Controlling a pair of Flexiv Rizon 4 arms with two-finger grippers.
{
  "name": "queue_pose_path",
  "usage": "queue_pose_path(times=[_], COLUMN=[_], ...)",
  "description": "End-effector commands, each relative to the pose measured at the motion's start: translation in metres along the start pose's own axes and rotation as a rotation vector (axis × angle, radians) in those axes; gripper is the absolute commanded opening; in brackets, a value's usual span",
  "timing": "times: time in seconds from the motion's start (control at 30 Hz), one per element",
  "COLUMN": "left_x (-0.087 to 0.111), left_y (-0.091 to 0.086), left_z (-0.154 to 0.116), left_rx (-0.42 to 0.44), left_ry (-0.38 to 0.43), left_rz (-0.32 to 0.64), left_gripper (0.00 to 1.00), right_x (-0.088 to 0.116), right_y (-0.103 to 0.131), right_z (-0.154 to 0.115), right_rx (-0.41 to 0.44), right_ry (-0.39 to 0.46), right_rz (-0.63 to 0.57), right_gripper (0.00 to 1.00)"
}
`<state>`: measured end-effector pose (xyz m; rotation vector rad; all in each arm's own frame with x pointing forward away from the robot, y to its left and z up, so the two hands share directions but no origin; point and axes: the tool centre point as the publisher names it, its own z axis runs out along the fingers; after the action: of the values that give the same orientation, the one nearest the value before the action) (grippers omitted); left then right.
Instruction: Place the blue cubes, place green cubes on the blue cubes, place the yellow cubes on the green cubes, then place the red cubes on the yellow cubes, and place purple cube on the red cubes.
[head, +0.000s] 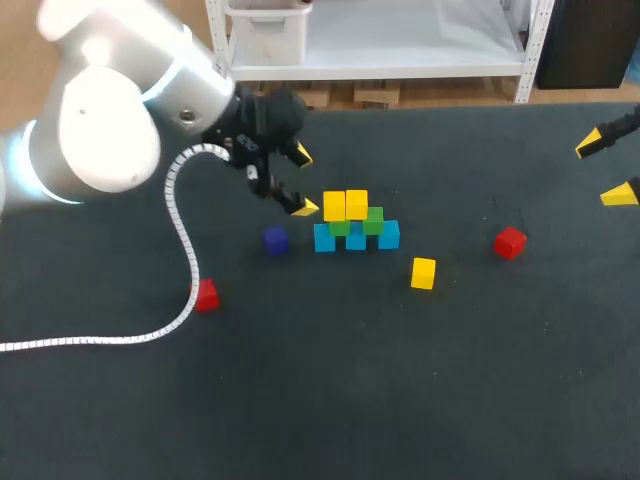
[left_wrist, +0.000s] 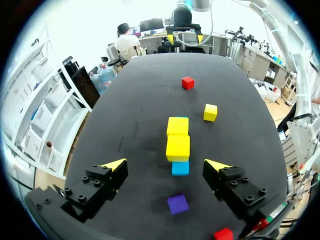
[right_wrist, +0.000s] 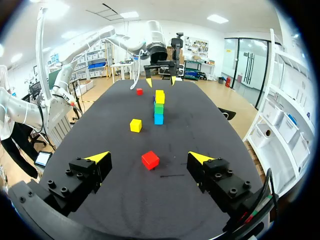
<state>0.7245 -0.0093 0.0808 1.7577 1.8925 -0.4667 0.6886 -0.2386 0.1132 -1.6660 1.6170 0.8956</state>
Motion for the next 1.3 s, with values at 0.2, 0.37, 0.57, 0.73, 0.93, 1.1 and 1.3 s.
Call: queue_pose_path(times=[0.2,0.37,0.57,0.73,0.93,1.1,1.3], left_x=[0.045,0.067,0.091,0.107,0.117,0.117,0.117], left_y=[0.000,0.008,0.018,0.024,0.031,0.031,0.031], left_z=[-0.064,-0.084,-0.100,-0.117,-0.129,-0.129,-0.129], left_rx=[-0.002,0.026,0.043,0.047,0.042,0.042,0.042], left_ry=[-0.033,-0.021,-0.019,-0.037,-0.055,-0.055,-0.055], left_rz=[0.027,0.065,0.089,0.116,0.143,0.143,0.143], left_gripper=[1.00,1.00,1.00,1.00,1.00,1.00,1.00], right_x=[0.000,0.000,0.000,0.000,0.000,0.000,-0.019], right_y=[0.000,0.000,0.000,0.000,0.000,0.000,0.005], right_z=[0.000,0.000,0.000,0.000,0.000,0.000,0.022], right_rx=[0.000,0.000,0.000,0.000,0.000,0.000,-0.185], right_ry=[0.000,0.000,0.000,0.000,0.000,0.000,0.050], right_rz=[-0.001,-0.001,-0.001,-0.001,-0.001,-0.001,-0.162], right_gripper=[1.00,1.00,1.00,1.00,1.00,1.00,1.00])
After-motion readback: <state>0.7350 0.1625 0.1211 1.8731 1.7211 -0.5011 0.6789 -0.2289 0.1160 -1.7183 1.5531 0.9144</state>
